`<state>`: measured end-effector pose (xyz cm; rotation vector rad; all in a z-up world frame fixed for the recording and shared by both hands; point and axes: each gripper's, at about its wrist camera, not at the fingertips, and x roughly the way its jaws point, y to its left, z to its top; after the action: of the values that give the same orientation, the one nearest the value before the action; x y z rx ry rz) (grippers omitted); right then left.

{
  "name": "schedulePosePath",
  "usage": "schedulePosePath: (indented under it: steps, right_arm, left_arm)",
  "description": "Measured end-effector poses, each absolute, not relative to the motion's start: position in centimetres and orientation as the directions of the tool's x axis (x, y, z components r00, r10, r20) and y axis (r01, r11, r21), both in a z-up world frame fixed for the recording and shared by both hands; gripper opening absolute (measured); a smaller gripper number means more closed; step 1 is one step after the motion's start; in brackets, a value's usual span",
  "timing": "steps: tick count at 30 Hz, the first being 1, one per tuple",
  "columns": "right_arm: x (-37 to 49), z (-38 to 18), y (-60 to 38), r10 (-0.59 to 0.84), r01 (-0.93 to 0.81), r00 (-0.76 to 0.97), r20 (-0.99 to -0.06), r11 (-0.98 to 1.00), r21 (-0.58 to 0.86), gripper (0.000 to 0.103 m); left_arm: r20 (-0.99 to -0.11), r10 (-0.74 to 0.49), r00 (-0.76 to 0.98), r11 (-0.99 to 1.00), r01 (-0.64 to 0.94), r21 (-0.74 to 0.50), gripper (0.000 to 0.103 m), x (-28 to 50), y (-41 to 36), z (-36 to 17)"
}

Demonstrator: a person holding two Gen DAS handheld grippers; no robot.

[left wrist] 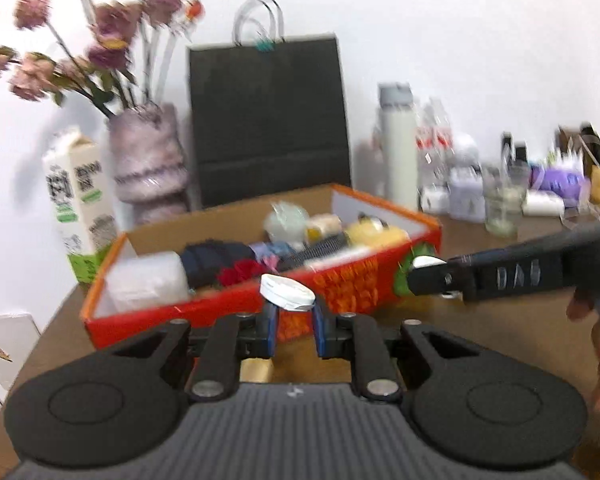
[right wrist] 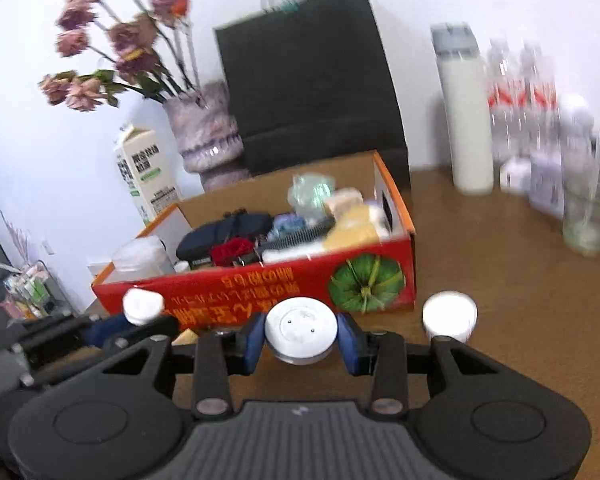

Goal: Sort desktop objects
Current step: 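Carry both white caps over the box and open both tools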

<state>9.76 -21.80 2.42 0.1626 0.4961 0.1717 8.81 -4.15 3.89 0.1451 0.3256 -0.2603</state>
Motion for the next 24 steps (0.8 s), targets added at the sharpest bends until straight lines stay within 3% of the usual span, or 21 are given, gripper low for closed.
schedulePosePath:
  steps: [4, 11, 19, 24]
  right_arm:
    - [7.8, 3.2, -19.1, 0.074, -0.094, 0.945, -0.318, 0.994, -0.05, 0.038]
    - [2.2, 5.6, -18.8, 0.1, -0.11, 0.971, -0.216, 0.994, -0.031, 0.038]
    - [-6.3, 4.5, -18.6, 0.115, -0.121, 0.954, -0.277, 0.993, -0.005, 0.038]
    - [-10.3, 4.8, -17.9, 0.157, -0.167, 0.949, -0.272, 0.986, -0.014, 0.038]
  left_arm:
    - [-0.263, -0.202, 0.944, 0.97, 0.23, 0.08, 0.018, 7.1, -3.6, 5.7]
    - [-0.268, -0.122, 0.956, 0.983, 0.154, 0.099, 0.018, 1.2, -3.6, 7.4]
    - [-0.334, -0.116, 0.936, 0.993, 0.117, -0.015, 0.018, -6.1, -3.1, 6.6]
    - [-0.301, -0.078, 0.95, 0.997, 0.08, -0.007, 0.018, -10.1, -3.0, 7.4]
